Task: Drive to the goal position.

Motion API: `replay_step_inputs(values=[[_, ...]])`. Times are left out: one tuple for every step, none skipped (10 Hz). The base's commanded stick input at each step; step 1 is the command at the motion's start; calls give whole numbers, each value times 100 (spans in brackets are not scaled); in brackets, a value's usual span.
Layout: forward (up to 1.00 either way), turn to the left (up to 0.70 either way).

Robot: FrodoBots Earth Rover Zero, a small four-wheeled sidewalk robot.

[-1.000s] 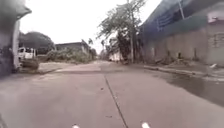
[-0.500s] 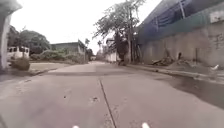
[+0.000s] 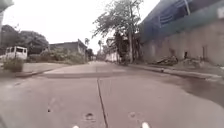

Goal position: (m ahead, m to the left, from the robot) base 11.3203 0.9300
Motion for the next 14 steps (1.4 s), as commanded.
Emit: replay_step_inputs(values=[[85, 1], [85, 1], [85, 1], [85, 1], [85, 1], [85, 1], [85, 1], [85, 1], [85, 1], [85, 1], [85, 1], [85, 1], [85, 1], [85, 1]])
